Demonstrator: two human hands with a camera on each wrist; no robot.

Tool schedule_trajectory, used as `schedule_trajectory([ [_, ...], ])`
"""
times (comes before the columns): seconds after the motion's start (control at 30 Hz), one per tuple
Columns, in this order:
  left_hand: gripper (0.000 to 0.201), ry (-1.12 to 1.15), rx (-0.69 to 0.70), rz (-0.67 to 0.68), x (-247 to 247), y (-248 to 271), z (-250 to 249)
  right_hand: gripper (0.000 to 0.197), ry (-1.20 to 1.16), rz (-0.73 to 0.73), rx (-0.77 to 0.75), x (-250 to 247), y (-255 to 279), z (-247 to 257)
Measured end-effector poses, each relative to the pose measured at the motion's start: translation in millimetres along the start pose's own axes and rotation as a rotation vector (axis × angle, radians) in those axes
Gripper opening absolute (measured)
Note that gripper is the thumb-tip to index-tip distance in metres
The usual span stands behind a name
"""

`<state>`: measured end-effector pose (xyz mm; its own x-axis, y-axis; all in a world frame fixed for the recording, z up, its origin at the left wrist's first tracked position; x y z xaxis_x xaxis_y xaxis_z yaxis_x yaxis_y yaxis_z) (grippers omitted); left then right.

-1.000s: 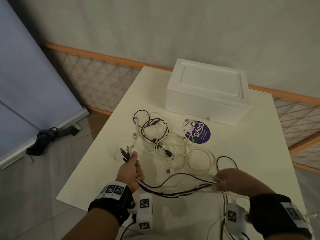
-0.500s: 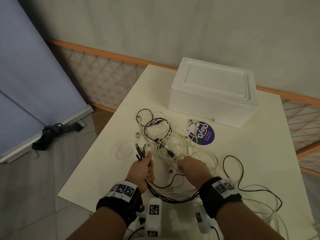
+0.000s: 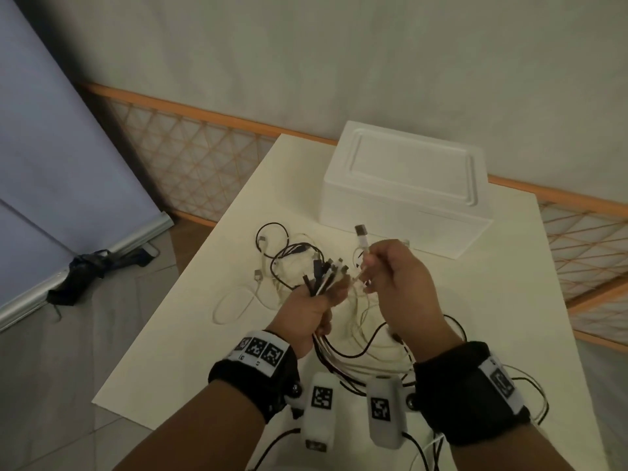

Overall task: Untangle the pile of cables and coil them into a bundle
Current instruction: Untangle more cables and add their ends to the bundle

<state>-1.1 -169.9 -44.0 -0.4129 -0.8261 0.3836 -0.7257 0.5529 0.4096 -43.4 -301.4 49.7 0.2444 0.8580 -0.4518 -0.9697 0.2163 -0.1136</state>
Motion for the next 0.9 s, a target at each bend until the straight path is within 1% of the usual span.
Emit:
schedule_trajectory([
  [0.07,0.014,-0.123,0.016,0.003,0,-4,-1,0.020,-0.114,-0.088,-0.013,-14,-1,9],
  [0.1,0.009,-0.215,0.028,-0.008,-1,-6,-1,0.019,-0.160,-0.132,-0.023,-23,-1,10],
  [0.13,0.010,-0.339,0.041,-0.013,-2,-7,-2,0.019,-0.214,-0.176,-0.032,-31,-1,11],
  [0.2,0.031,-0.529,0.039,0.015,-5,-10,0,0.022,-0.301,-0.236,-0.041,-44,-2,10],
  [0.23,0.031,-0.568,0.040,0.001,-5,-12,1,0.022,-0.329,-0.257,-0.038,-48,-1,10],
  [0.3,0.016,-0.597,0.096,-0.039,-4,-14,-2,0.017,-0.411,-0.280,-0.039,-51,-1,11],
  [0.33,0.011,-0.582,0.130,-0.061,-2,-14,-6,0.015,-0.468,-0.267,-0.040,-51,-1,11],
  [0.4,0.018,-0.477,0.198,-0.124,1,-12,-12,0.013,-0.543,-0.166,-0.002,-43,-4,4],
  [0.43,0.020,-0.408,0.231,-0.143,3,-10,-18,0.015,-0.525,-0.081,0.047,-34,-7,-4],
  [0.47,0.020,-0.358,0.258,-0.145,6,-9,-23,0.016,-0.449,0.023,0.113,-23,-11,-13],
  [0.53,0.017,-0.273,0.285,-0.111,15,-4,-34,0.023,-0.198,0.239,0.213,2,-14,-31],
  [0.57,0.015,-0.232,0.288,-0.084,18,-3,-38,0.025,-0.096,0.310,0.217,12,-14,-38],
  [0.6,0.013,-0.198,0.280,-0.067,19,-2,-41,0.023,-0.024,0.336,0.204,21,-14,-43],
  [0.67,0.008,-0.157,0.239,-0.069,14,-5,-43,0.012,0.105,0.304,0.150,28,-16,-48],
  [0.7,0.008,-0.141,0.227,-0.082,10,-6,-42,0.011,0.181,0.264,0.109,29,-17,-48],
  [0.77,0.013,-0.112,0.199,-0.107,4,-7,-38,0.016,0.321,0.158,0.014,27,-19,-42],
  [0.83,0.016,-0.082,0.187,-0.093,2,-4,-39,0.017,0.350,0.133,-0.008,22,-21,-31],
  [0.9,0.012,-0.086,0.178,-0.078,1,-1,-40,0.018,0.306,0.133,0.027,17,-22,-24],
])
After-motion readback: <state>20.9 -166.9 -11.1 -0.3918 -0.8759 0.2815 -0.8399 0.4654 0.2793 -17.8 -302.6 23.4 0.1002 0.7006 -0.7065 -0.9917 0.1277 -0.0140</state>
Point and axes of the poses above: each hand's wrist, its own y-axis away from the middle knuckle, its own x-axis out of the palm, z = x × y, the point moved 4 cm from there along -y, towards the middle knuckle, and after that the axes turned 8 degrees about z, right-handed, at the moved point
